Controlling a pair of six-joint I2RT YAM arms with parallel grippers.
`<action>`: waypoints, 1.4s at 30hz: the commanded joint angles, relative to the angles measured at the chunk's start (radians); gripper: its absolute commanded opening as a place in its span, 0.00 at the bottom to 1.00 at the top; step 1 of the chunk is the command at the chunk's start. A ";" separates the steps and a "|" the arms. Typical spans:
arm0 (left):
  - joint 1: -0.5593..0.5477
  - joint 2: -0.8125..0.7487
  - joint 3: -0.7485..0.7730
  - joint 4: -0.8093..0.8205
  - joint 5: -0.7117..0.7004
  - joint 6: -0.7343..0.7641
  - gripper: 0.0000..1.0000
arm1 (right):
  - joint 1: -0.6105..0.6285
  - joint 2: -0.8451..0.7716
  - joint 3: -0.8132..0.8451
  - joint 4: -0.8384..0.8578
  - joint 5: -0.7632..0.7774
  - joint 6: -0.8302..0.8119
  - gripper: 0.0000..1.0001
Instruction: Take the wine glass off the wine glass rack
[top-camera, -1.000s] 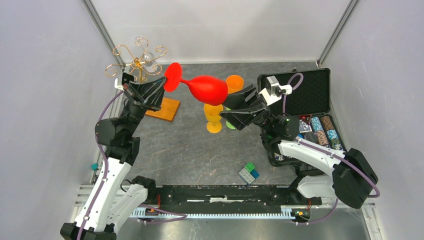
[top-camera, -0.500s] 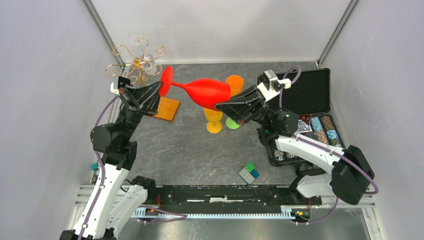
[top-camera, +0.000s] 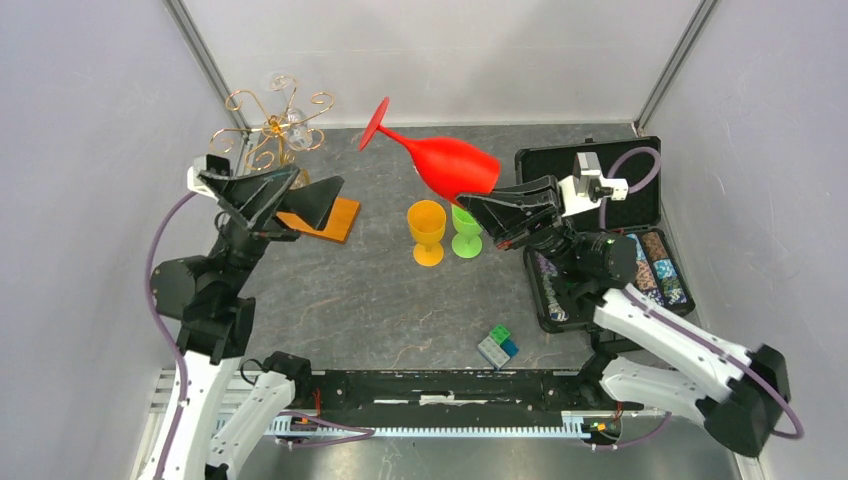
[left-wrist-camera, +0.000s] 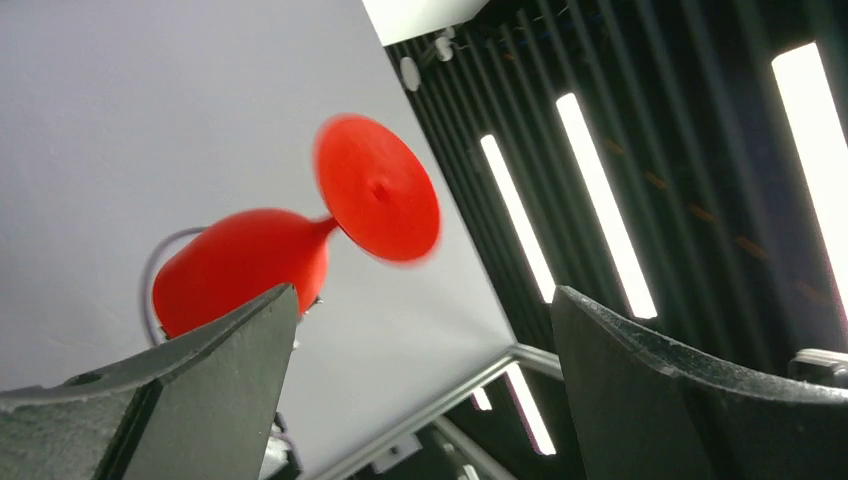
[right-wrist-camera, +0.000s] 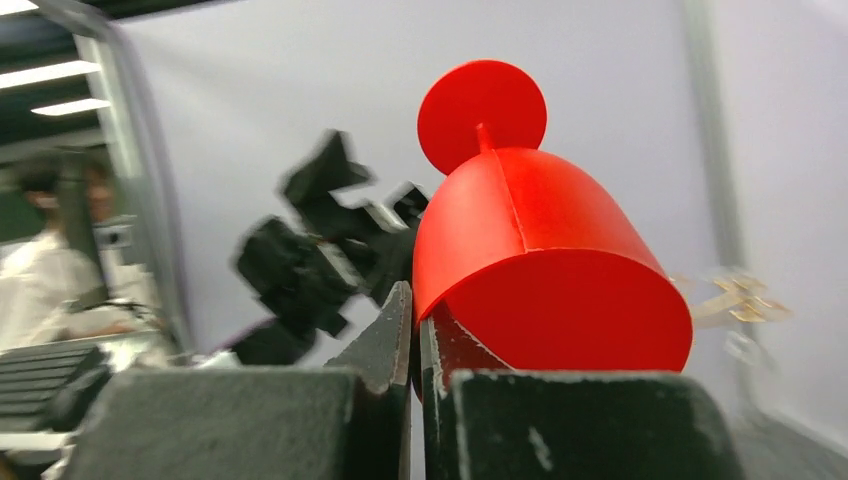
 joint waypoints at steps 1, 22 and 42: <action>-0.003 -0.032 0.075 -0.176 0.020 0.311 1.00 | -0.004 -0.116 0.042 -0.571 0.192 -0.274 0.00; -0.003 0.070 0.367 -0.789 -0.093 1.137 1.00 | -0.003 -0.146 0.247 -1.852 0.170 -0.900 0.00; -0.003 0.061 0.343 -0.812 -0.133 1.174 1.00 | -0.004 0.074 0.284 -2.004 0.311 -0.917 0.01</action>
